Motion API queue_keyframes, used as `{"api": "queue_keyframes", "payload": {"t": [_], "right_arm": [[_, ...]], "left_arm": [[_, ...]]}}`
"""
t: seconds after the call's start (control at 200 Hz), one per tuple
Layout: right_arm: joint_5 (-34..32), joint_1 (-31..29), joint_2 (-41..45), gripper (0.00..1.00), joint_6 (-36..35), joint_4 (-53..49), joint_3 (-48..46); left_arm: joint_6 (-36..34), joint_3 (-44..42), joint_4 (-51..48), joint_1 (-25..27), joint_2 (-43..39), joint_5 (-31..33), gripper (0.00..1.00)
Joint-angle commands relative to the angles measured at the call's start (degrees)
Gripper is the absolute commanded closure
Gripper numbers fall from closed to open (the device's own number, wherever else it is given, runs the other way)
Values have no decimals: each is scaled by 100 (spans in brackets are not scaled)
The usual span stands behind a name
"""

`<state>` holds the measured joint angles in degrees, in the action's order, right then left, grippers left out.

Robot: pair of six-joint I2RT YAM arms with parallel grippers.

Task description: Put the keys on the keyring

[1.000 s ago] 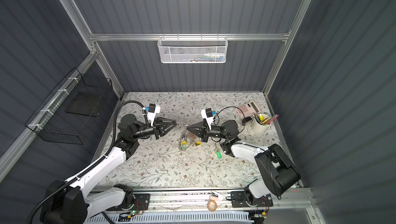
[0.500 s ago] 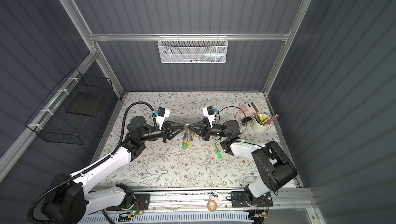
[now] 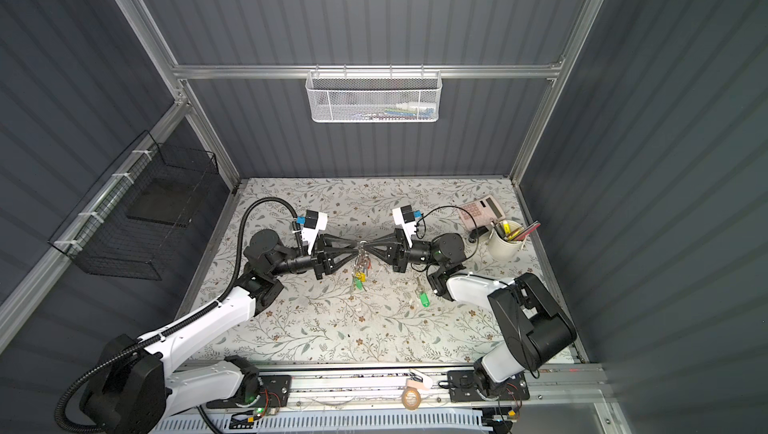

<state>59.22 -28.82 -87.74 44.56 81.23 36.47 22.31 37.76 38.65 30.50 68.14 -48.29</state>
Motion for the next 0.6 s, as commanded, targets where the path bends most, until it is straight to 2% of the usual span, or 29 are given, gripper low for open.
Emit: {"api": "queue_keyframes", "payload": {"t": [0.0,0.595], "right_arm": [[45,-16,-81,100,53,358,199],[151,-104,-127,100,158,353,256]], "left_arm": [[-42,1,45,65,-6,-121,64],[-78,105,52,138,188,3,71]]}}
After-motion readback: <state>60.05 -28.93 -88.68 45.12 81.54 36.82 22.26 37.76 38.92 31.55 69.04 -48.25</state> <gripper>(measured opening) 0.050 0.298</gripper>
